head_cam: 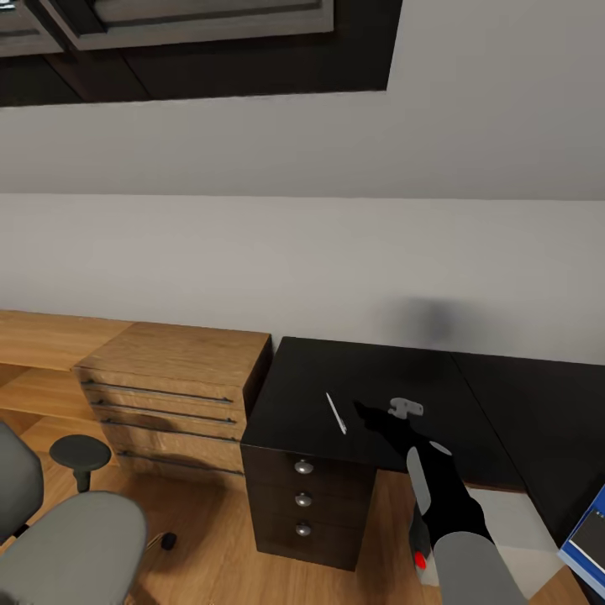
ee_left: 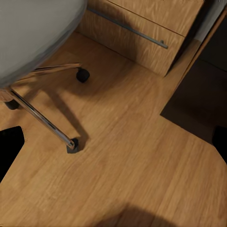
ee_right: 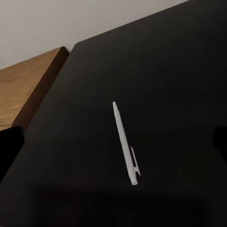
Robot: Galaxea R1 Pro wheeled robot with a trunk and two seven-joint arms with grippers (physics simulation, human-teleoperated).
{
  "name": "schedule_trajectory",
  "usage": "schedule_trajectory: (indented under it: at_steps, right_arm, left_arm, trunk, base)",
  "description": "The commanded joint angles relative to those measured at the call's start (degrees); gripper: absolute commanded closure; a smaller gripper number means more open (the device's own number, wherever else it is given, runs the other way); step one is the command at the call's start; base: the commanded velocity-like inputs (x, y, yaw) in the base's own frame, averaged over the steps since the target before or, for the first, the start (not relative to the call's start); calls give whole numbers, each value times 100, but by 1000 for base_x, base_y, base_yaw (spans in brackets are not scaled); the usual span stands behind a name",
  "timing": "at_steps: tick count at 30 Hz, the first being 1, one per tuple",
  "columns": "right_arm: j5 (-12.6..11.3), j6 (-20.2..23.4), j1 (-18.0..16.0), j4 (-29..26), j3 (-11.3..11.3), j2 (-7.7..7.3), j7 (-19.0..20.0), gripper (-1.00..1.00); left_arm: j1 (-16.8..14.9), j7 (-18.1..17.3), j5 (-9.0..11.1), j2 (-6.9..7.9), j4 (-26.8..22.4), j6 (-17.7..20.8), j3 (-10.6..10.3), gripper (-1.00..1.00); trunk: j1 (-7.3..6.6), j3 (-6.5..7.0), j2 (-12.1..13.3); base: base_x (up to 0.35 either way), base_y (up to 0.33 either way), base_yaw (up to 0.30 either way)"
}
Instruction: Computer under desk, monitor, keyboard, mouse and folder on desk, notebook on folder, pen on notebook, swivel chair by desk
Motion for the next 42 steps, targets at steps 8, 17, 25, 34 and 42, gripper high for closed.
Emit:
schedule_trajectory:
  at_steps: [8,17,25,34,42]
  right_arm:
    - [10,45,-5,-16,-24,9,22,-100]
    - [15,38,-5,-18,-23,9,18,-100]
    - [19,32,-5,-18,-23,9,18,-100]
    - [23,13,-5,-13,-22,9,25,-100]
    - [32,-4,-5,17,-22,9,34,-100]
  left_arm:
    - [3,16,-23,-4,-11,4,17,-100]
    - [3,21,-27,-4,-11,8,17,-100]
    - [3,22,-22,-4,-11,7,17,-100]
    - [3,20,-22,-4,-11,1,17,-100]
    - [3,26,-24,-4,-11,7,12,-100]
  trunk:
    - [1,-4,-4]
    - [1,-3,-4]
    - [1,-3,-4]
    - [1,-5,-4]
    - [1,-5,-4]
  base:
    - [0,0,237]
    - [0,-55,274]
    - [10,-174,279]
    - [12,-59,108]
    - [65,-96,15]
